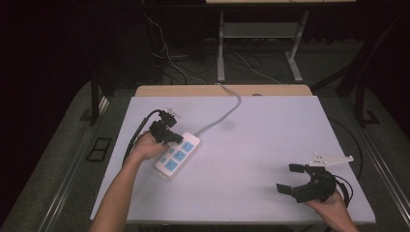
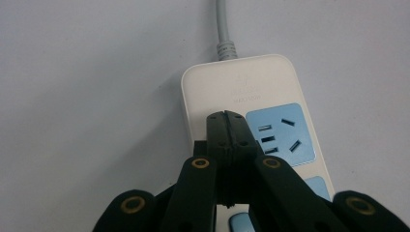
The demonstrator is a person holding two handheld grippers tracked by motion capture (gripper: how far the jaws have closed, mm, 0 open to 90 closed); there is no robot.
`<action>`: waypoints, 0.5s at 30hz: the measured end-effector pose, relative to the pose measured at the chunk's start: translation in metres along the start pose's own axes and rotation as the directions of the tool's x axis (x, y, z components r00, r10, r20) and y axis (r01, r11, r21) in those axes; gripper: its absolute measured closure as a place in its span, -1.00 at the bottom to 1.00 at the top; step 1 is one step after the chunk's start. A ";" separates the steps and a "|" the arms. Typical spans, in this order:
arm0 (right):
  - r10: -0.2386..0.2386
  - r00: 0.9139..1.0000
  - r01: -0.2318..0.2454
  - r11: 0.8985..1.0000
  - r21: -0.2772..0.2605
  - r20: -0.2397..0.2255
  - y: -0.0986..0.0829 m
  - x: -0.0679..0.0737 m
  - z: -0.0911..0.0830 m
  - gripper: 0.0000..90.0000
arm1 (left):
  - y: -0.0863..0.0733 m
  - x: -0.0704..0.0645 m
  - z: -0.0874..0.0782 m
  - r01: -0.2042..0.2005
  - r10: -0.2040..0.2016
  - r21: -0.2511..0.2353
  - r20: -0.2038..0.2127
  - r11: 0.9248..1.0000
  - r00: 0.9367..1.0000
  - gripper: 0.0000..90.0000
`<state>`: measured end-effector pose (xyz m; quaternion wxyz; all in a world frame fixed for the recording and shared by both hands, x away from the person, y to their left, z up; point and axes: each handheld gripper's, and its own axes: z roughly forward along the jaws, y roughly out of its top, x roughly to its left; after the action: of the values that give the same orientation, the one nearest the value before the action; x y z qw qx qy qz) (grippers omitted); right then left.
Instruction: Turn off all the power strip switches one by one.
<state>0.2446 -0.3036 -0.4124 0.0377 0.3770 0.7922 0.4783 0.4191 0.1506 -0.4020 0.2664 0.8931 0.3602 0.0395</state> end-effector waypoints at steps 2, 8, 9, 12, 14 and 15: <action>0.000 1.000 0.000 1.000 0.000 0.000 0.000 0.000 0.000 -0.98 | -0.001 0.000 0.000 0.004 -0.004 -0.007 0.001 1.000 1.000 0.99; 0.005 1.000 -0.005 1.000 -0.002 0.001 0.000 -0.001 0.000 -0.98 | -0.004 -0.001 0.000 0.013 -0.014 -0.027 -0.003 1.000 1.000 0.99; 0.005 1.000 -0.005 1.000 -0.003 0.001 0.000 -0.001 0.000 -0.98 | -0.003 -0.001 0.000 0.009 -0.010 -0.025 -0.007 1.000 1.000 0.99; 0.005 1.000 -0.005 1.000 -0.004 0.001 0.000 -0.001 0.000 -0.98 | -0.003 -0.002 0.000 -0.003 0.003 -0.019 -0.014 1.000 1.000 0.99; 0.005 1.000 -0.005 1.000 -0.005 0.002 0.000 -0.001 -0.001 -0.98 | -0.003 -0.002 -0.001 -0.002 0.002 -0.020 -0.013 1.000 1.000 0.99; 0.006 1.000 -0.006 1.000 -0.005 0.002 0.000 -0.002 -0.001 -0.98 | -0.003 -0.002 -0.001 -0.003 0.002 -0.018 -0.013 1.000 1.000 0.99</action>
<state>0.2454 -0.3051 -0.4127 0.0382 0.3797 0.7899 0.4800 0.4162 0.1513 -0.4025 0.2720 0.8909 0.3605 0.0489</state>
